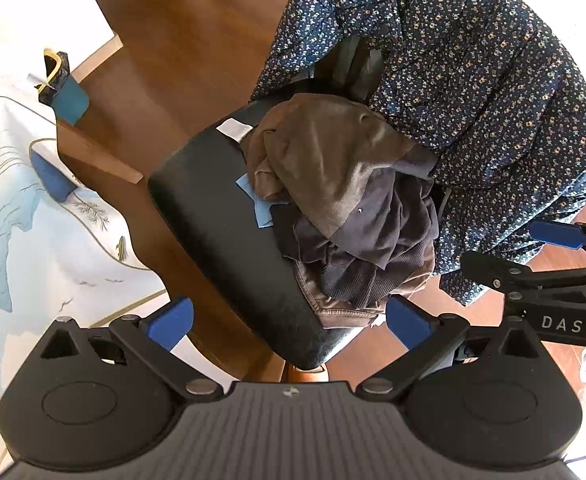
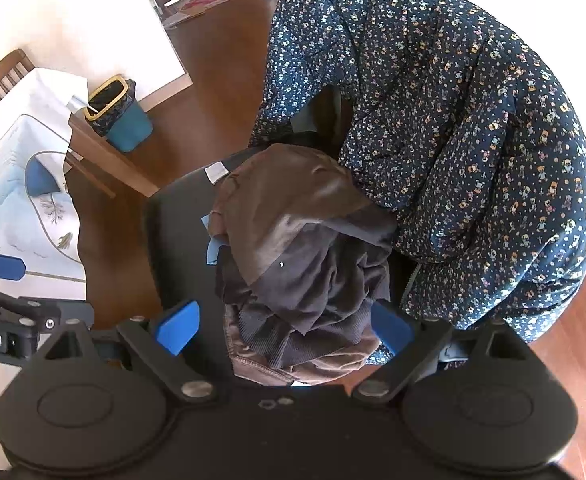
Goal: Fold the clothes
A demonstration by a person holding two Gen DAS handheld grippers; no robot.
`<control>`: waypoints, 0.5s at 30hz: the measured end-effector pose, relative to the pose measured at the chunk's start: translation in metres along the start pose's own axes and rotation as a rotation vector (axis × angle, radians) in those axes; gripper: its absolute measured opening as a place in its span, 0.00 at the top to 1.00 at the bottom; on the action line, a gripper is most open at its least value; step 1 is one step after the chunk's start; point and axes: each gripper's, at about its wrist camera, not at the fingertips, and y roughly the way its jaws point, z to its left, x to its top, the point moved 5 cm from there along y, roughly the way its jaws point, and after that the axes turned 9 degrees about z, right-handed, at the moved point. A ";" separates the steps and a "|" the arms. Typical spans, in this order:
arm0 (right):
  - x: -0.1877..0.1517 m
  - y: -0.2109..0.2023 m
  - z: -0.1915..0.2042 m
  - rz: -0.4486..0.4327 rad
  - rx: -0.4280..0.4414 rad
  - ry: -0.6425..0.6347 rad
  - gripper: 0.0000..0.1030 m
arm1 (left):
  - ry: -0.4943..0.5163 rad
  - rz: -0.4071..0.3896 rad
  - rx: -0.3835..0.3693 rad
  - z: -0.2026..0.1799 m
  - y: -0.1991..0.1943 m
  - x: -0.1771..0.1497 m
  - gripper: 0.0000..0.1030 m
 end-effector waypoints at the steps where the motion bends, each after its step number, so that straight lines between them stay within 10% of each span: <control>1: 0.000 0.001 -0.001 -0.009 -0.004 0.001 0.00 | -0.007 -0.001 0.005 0.002 0.002 0.002 0.00; 15: 0.009 0.059 -0.027 -0.146 -0.001 -0.085 0.00 | 0.025 -0.049 0.019 -0.001 0.081 0.105 0.00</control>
